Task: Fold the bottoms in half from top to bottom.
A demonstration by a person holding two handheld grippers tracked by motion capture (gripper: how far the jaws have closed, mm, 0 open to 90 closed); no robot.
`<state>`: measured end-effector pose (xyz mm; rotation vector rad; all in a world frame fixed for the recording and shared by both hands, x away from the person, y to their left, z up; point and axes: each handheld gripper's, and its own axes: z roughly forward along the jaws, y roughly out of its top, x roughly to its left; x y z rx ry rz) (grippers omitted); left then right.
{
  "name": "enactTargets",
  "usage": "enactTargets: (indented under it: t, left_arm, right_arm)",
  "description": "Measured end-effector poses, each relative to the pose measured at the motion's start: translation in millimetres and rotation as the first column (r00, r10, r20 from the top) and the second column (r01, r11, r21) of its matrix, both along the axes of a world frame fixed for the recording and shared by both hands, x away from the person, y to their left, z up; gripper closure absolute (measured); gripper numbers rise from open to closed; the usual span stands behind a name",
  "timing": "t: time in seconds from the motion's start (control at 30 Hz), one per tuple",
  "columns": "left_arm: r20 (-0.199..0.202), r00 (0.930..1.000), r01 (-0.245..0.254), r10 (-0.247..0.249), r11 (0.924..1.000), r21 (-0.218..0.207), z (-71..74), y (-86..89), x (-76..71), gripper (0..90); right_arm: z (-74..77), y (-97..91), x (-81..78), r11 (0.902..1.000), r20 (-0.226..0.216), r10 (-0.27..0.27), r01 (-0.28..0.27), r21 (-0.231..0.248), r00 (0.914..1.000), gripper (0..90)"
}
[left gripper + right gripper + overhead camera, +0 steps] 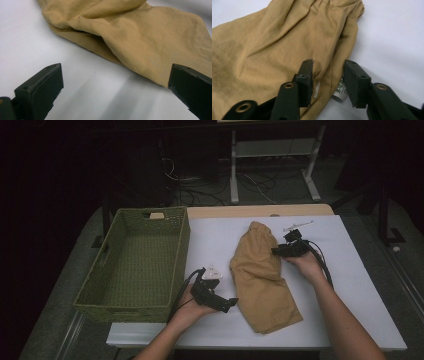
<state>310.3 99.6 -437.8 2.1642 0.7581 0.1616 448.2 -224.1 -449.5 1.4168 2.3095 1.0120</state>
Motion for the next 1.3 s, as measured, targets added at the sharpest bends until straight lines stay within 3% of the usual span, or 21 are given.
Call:
enactTargets:
  t: [0.27,0.33,0.53,0.87,1.1,1.3]
  left_arm:
    - [-0.001,1.0,0.003,-0.003,1.0,-0.001,-0.3,-1.5,-0.8,0.1]
    - [0.0,1.0,0.006,-0.006,1.0,0.002,-0.3,-1.6,-0.8,0.1]
    - [-0.003,0.9999,0.011,-0.011,0.9999,0.003,-0.3,-2.2,-0.5,0.1]
    - [0.001,0.9999,0.013,-0.013,0.9998,-0.014,1.6,-1.7,-0.2,0.1]
    - [0.0,0.9997,0.022,-0.022,0.9996,-0.019,1.3,-1.7,0.5,0.1]
    - [-0.004,0.9995,0.031,-0.031,0.9995,-0.01,0.1,-3.0,0.5,0.1]
  right_arm:
    - [-1.0,1.3,2.2,0.9996,-0.008,0.017,-0.017,0.024,0.9998,82.7]
    - [-0.6,2.2,2.4,0.9996,-0.004,0.023,-0.023,0.019,0.9997,84.1]
    - [3.7,1.4,8.2,1.0,0.039,0.004,-0.004,-0.003,0.9992,84.7]
    - [17.7,-3.5,46.9,0.9974,0.093,-0.04,0.046,-0.056,0.9948,85.0]
    - [7.7,-5.4,62.0,0.9955,0.104,-0.043,0.051,-0.08,0.9936,84.9]
    - [2.0,-8.6,62.0,0.9973,0.092,-0.05,0.055,-0.05,0.9945,81.9]
